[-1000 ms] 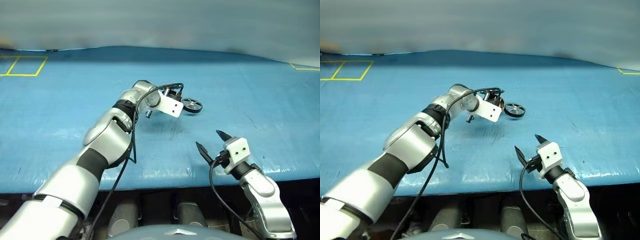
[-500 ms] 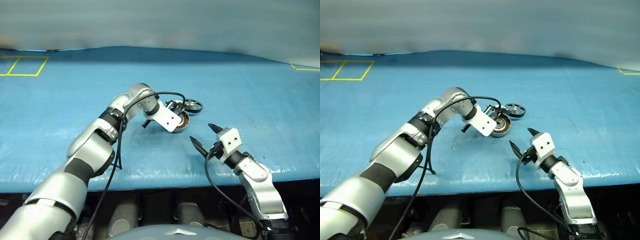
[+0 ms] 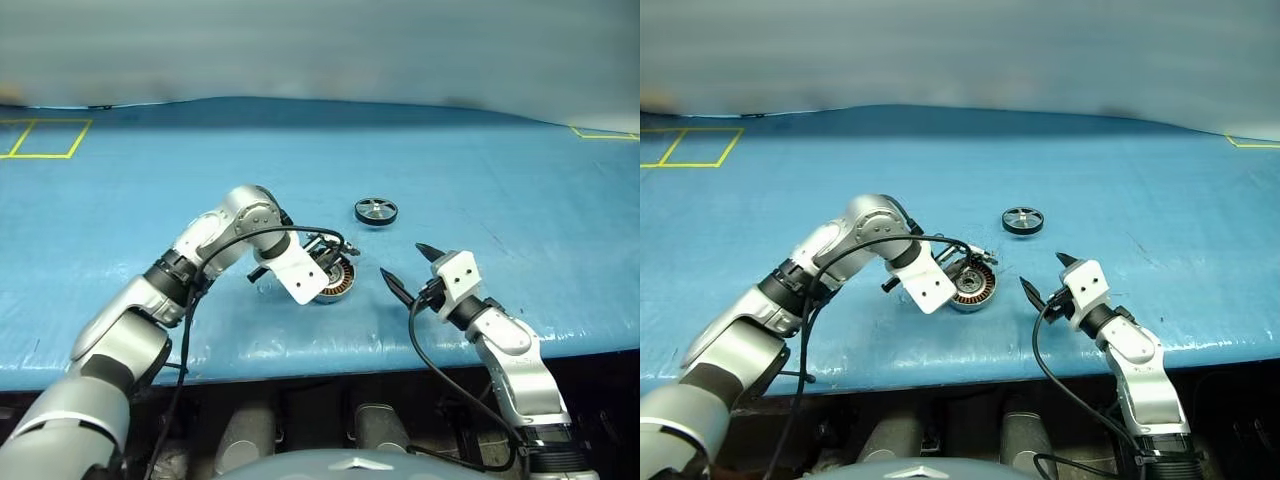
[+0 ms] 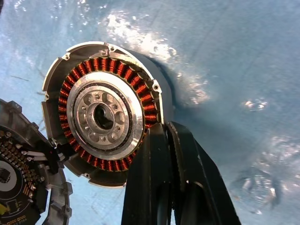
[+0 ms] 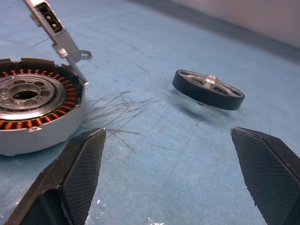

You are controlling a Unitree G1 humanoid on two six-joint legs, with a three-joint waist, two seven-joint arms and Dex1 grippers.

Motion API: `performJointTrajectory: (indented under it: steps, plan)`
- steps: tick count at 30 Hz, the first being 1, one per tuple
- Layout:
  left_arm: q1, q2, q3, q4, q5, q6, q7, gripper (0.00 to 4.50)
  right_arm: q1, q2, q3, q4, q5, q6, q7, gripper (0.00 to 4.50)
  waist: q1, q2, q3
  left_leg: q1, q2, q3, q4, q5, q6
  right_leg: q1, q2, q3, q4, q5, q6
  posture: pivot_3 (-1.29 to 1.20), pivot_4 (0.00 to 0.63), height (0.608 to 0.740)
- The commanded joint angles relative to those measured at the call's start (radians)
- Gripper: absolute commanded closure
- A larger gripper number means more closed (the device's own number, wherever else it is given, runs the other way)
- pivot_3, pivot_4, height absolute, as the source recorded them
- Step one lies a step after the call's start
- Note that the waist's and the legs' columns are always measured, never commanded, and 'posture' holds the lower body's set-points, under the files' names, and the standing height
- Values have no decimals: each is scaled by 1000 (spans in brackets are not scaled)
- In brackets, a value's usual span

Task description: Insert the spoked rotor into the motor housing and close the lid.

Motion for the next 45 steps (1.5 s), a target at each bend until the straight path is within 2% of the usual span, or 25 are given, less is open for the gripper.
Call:
performJointTrajectory:
  steps: [1, 8, 11, 14, 17, 21, 22, 25, 27, 30, 34, 38, 45]
  plan:
    - [14, 30, 32, -125, -42, 51, -12, 4467, -26, -5, -6, -9, 12, -29, 8, 0, 0, 0, 0, 0, 0, 0, 0, 0, 0, 0, 0, 0, 0, 0, 0, 0, 150, 740]
    - [31, 48, 46, -150, -46, 115, 33, 4467, -76, 9, 28, 29, 5, -34, 28, 0, -3, 1, 0, 3, 0, 0, 0, 0, 0, 2, 1, 0, 0, 0, 0, 0, 150, 740]
    - [45, 24, 76, -148, -23, 153, 143, 3906, -88, 10, 32, 37, 7, -36, 29, 0, -2, 1, -1, 3, 0, 0, 0, 0, 0, 2, 1, 0, 0, 0, 0, 0, 150, 740]
    - [61, 18, 79, -169, -35, 199, 160, 2980, -92, 8, 33, 41, 7, -37, 30, 0, -2, 1, -1, 3, 0, 0, 0, 0, 0, 3, 1, 0, 0, 0, 0, 0, 150, 740]
    - [81, 45, 79, -223, -90, 275, 86, 2980, -95, 7, 33, 42, 6, -38, 31, 0, -6, 2, -1, 4, 1, 0, 0, 0, 0, 3, 1, 0, 0, 0, 0, 0, 150, 740]
    - [119, 114, 79, -310, -173, 361, -25, 2980, -95, 8, 33, 44, 5, -40, 32, 0, -10, 3, -1, 4, 2, 1, -1, 1, -1, 3, 2, 1, 0, 0, 0, 0, 150, 740]
    - [124, 169, 54, -357, -256, 418, -53, 2980, -94, 10, 35, 45, 3, -43, 31, 0, -11, 3, -1, 4, 2, 1, -1, 1, -1, 3, 2, 1, 0, 0, 0, 0, 150, 740]
    - [137, 329, -3, -438, -446, 425, -85, 2980, -90, 12, 35, 50, -1, -47, 25, 0, -13, 3, -1, 5, 4, 2, -2, 1, -2, 2, 3, 0, 1, -1, -1, 0, 150, 740]
    - [151, 386, -10, -465, -529, 450, -85, 2980, -88, 11, 30, 52, 0, -49, 24, 0, -11, 3, -1, 8, 5, 2, -4, 2, -3, 2, 1, 0, 1, -1, -3, 0, 150, 740]
    - [200, 367, 68, -465, -589, 509, -66, 2980, -86, 8, 19, 60, 2, -53, 18, 0, -4, 5, -2, 12, 5, 2, -5, 1, -4, 3, 0, -1, -1, -2, -1, 0, 150, 740]
    - [267, 349, 146, -411, -567, 505, 32, 2980, -91, 0, 14, 76, 3, -56, 17, 0, -7, 4, -2, 12, 5, 2, -5, 1, -4, 3, 1, -1, -1, -2, -1, 0, 150, 740]
    - [360, 283, 241, -378, -614, 554, 162, 2980, -103, -10, 10, 89, -1, -59, 14, 0, -7, 5, -2, 12, 5, 3, -7, 2, -4, 2, 1, -1, 0, -1, -3, 0, 150, 740]
    - [562, 153, 348, -362, -644, 494, 343, 2980, -105, -20, -1, 80, 14, -47, 22, 0, -6, 5, -2, 12, 6, 4, -9, 2, -5, 2, 0, -1, -1, -1, -4, 0, 150, 740]
